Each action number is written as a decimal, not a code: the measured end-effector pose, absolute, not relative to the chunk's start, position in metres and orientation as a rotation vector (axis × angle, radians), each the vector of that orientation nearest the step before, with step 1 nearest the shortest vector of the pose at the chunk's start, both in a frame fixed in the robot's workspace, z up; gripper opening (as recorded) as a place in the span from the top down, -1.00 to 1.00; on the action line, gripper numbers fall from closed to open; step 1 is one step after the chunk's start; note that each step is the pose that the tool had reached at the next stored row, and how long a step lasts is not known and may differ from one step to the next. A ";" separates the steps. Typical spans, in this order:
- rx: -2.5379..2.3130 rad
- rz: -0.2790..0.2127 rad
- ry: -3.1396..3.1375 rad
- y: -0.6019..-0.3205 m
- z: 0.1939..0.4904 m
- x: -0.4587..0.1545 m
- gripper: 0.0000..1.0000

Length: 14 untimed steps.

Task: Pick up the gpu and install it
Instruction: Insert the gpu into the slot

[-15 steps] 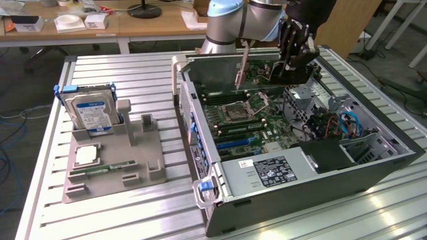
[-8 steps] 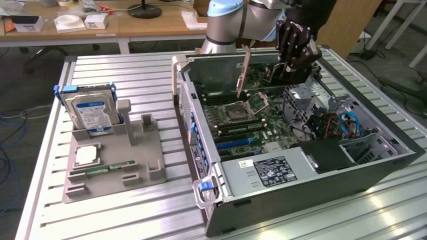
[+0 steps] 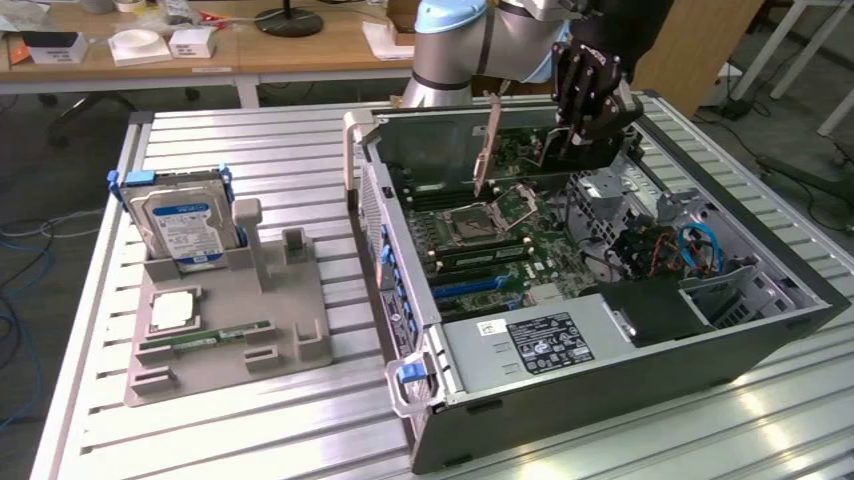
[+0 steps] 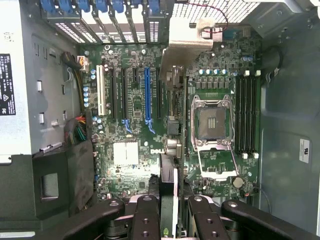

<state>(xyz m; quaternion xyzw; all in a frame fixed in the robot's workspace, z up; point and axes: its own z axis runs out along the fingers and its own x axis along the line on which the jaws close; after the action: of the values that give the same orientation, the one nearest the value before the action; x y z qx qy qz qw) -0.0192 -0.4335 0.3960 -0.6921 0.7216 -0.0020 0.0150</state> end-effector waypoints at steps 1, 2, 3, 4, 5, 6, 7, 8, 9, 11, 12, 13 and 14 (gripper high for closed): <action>-2.153 -0.007 2.246 -0.433 0.396 -0.020 0.47; -2.153 -0.007 2.247 -0.433 0.396 -0.020 0.47; -2.153 -0.006 2.247 -0.433 0.396 -0.020 0.47; -2.153 -0.006 2.247 -0.433 0.396 -0.020 0.47; -2.153 -0.006 2.247 -0.433 0.396 -0.020 0.47; -2.153 -0.006 2.247 -0.433 0.396 -0.021 0.47; -2.153 -0.006 2.247 -0.433 0.396 -0.022 0.47; -2.153 -0.006 2.246 -0.433 0.396 -0.024 0.47; -2.152 -0.006 2.246 -0.433 0.396 -0.025 0.47; -2.152 -0.006 2.246 -0.433 0.395 -0.025 0.47; -2.152 -0.005 2.246 -0.433 0.395 -0.025 0.47; -2.152 -0.005 2.246 -0.433 0.395 -0.025 0.47; -2.152 -0.004 2.245 -0.433 0.395 -0.025 0.47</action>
<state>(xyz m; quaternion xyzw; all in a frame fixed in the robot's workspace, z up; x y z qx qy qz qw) -0.0249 -0.4333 0.3954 -0.6918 0.7219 -0.0012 0.0159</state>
